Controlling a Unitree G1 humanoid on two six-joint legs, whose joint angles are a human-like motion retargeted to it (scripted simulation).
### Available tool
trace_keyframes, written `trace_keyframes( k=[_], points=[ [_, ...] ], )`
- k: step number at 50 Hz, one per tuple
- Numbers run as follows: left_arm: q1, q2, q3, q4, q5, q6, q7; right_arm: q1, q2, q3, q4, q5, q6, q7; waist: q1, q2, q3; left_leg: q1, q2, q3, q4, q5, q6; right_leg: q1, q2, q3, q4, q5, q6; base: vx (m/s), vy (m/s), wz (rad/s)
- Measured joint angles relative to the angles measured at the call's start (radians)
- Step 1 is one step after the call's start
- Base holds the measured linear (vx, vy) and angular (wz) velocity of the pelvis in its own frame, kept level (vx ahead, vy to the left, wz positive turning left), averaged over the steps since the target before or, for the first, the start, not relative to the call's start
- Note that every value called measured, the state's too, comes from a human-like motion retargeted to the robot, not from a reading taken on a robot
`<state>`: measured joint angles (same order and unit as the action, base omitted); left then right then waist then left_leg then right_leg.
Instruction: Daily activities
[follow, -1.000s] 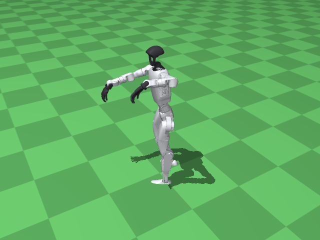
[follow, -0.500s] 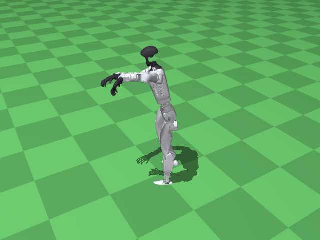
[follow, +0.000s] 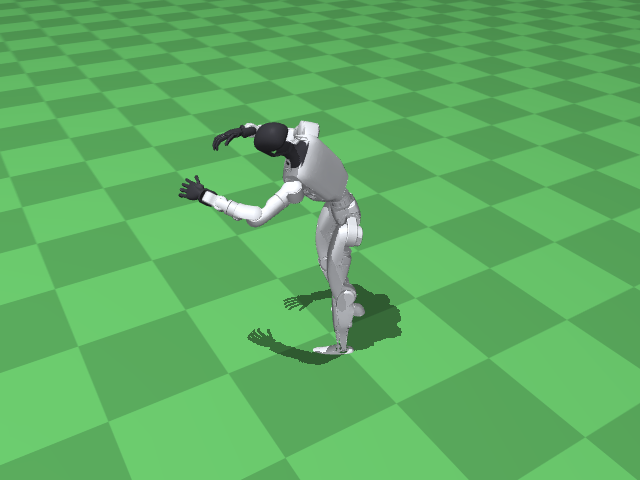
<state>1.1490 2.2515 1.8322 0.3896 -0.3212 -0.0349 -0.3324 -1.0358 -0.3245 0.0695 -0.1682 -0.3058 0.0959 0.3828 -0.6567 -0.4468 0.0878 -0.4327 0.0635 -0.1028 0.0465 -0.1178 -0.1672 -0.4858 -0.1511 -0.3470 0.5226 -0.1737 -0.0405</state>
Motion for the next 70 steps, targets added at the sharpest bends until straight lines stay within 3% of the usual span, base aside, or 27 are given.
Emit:
trace_keyframes(
  k=[7,11,14,20,25,32,37,45,50,55,59,65,70],
  points=[
    [0.000,0.000,0.113,-0.183,0.086,-0.032,0.073,0.167,-0.657,-0.048,-0.352,0.017,0.006,0.317,-0.075,0.067,-0.064,0.007,-0.010,0.010,0.036,-0.030,-0.028,-0.005,-0.006,0.047,0.049,0.101,0.009,0.13,0.07,0.24],
    [0.000,0.000,0.093,-0.243,0.103,-0.026,0.039,0.145,-0.805,-0.101,-0.468,-0.014,0.015,0.363,-0.008,0.084,-0.058,-0.017,-0.029,-0.005,0.035,-0.016,-0.031,-0.037,-0.029,0.042,0.083,0.116,-0.005,0.01,-0.01,0.39],
    [0.000,0.000,0.048,-0.251,0.083,-0.014,0.006,0.070,-0.674,-0.153,-0.511,-0.056,0.025,0.315,0.064,0.065,-0.007,-0.042,-0.036,-0.019,0.033,-0.008,-0.033,-0.061,-0.041,0.030,0.099,0.104,-0.017,-0.06,-0.07,0.36],
    [0.000,0.000,-0.127,-0.232,0.034,-0.008,-0.038,-0.057,-0.080,-0.193,-0.355,-0.139,0.053,0.122,0.246,-0.007,0.120,-0.078,-0.034,-0.052,0.038,-0.012,-0.022,-0.061,-0.051,-0.031,0.089,0.023,-0.042,-0.09,-0.10,0.33],
    [0.000,0.000,-0.264,-0.348,0.001,-0.042,-0.059,-0.036,0.183,-0.225,-0.179,-0.131,0.016,-0.037,0.364,-0.010,0.134,-0.076,-0.038,-0.078,0.038,-0.007,-0.027,-0.026,-0.052,-0.075,0.073,-0.015,-0.053,-0.03,-0.07,0.47],
    [0.000,-0.032,-0.241,-0.495,-0.052,-0.086,0.000,0.103,0.279,-0.299,-0.210,-0.143,-0.054,-0.087,0.429,-0.002,0.075,-0.073,-0.051,-0.106,0.021,0.021,-0.046,-0.006,-0.064,-0.110,0.074,-0.007,-0.071,0.02,-0.01,0.41],
    [0.000,-0.042,-0.219,-0.515,-0.067,-0.076,-0.001,0.120,0.348,-0.268,-0.245,-0.148,-0.078,-0.021,0.431,-0.008,0.033,-0.070,-0.030,-0.123,-0.001,0.024,-0.049,0.003,-0.041,-0.128,0.062,0.001,-0.087,0.01,0.00,0.08],
    [0.000,-0.098,-0.155,-0.401,-0.131,-0.048,-0.070,0.088,0.453,-0.270,-0.277,-0.142,-0.110,0.057,0.377,-0.014,-0.036,-0.061,0.038,-0.140,-0.029,0.012,-0.066,0.032,0.040,-0.147,-0.002,0.022,-0.112,0.04,-0.03,-0.02],
    [0.000,-0.158,-0.093,-0.387,-0.179,-0.082,-0.105,0.149,0.547,-0.340,-0.319,-0.194,-0.129,0.011,0.322,-0.010,-0.121,-0.033,0.063,-0.138,-0.053,0.017,-0.075,0.076,0.075,-0.157,-0.057,0.045,-0.120,0.06,-0.04,0.09],
    [0.000,-0.140,-0.036,-0.421,-0.183,-0.115,-0.137,0.238,0.614,-0.341,-0.323,-0.266,-0.134,0.017,0.281,-0.007,-0.170,-0.002,0.065,-0.137,-0.084,0.030,-0.075,0.113,0.085,-0.161,-0.090,0.059,-0.124,0.05,-0.03,0.21],
    [0.000,-0.081,0.005,-0.425,-0.146,-0.117,-0.144,0.275,0.638,-0.306,-0.319,-0.286,-0.137,0.053,0.272,-0.005,-0.163,0.020,0.055,-0.138,-0.090,0.032,-0.073,0.135,0.078,-0.159,-0.088,0.061,-0.129,0.03,-0.03,0.21],
    [0.000,-0.017,0.000,-0.358,-0.102,-0.067,-0.172,0.235,0.634,-0.293,-0.410,-0.255,-0.167,0.054,0.275,-0.006,-0.098,0.047,0.044,-0.139,-0.089,0.029,-0.081,0.154,0.065,-0.151,-0.058,0.048,-0.130,0.01,-0.02,0.10],
    [0.000,-0.121,-0.121,-0.230,-0.178,0.000,-0.238,0.071,0.650,-0.436,-0.588,-0.312,-0.204,-0.083,0.261,-0.012,-0.072,0.045,0.073,-0.149,-0.086,0.024,-0.092,0.154,0.092,-0.162,-0.048,0.044,-0.134,0.00,0.00,0.00]
  ],
)
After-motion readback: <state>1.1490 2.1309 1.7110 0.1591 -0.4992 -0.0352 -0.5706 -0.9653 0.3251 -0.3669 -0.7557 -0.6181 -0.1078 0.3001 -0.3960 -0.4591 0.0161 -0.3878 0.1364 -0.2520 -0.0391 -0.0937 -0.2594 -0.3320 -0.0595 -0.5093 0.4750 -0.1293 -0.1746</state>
